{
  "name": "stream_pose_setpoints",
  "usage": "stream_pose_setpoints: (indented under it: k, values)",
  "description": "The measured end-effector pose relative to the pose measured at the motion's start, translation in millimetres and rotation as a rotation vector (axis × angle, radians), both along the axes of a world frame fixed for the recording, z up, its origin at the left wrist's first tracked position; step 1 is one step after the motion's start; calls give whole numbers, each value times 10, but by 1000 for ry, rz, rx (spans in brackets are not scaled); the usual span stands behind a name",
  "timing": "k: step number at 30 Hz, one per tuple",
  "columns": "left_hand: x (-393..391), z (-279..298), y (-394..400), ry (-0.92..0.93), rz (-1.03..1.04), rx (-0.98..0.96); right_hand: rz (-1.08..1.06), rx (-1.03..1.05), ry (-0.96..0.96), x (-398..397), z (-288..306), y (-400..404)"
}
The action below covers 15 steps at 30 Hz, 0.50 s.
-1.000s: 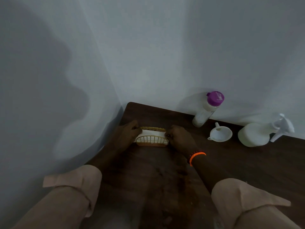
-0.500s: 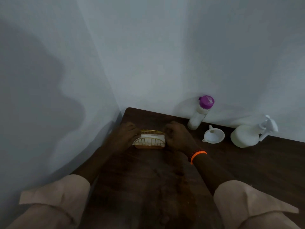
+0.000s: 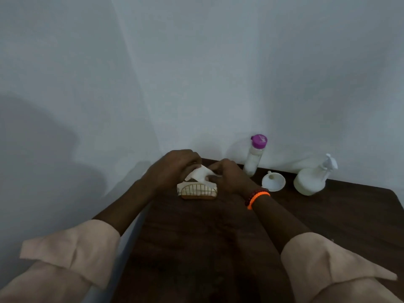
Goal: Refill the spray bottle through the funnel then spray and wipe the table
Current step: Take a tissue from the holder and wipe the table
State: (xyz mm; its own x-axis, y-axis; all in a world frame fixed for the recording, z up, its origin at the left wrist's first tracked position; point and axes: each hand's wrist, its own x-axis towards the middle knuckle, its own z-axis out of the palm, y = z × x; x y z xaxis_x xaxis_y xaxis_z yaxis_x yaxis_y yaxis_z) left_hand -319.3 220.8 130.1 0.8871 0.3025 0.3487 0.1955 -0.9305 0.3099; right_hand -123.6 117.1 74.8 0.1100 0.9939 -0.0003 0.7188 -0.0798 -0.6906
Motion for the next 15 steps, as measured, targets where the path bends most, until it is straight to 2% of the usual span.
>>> stream_pose_setpoints:
  k: [4, 8, 15]
  values:
    - [11, 91, -154, -133, 86, -169, -61, -10, 91, 129, 237, -335]
    - [65, 48, -396, -197, 154, -468, -114, 12, 115, 243, 414, -772]
    - [141, -348, -885, -136, 168, -904, -313, -36, 491, 276, 438, -1635]
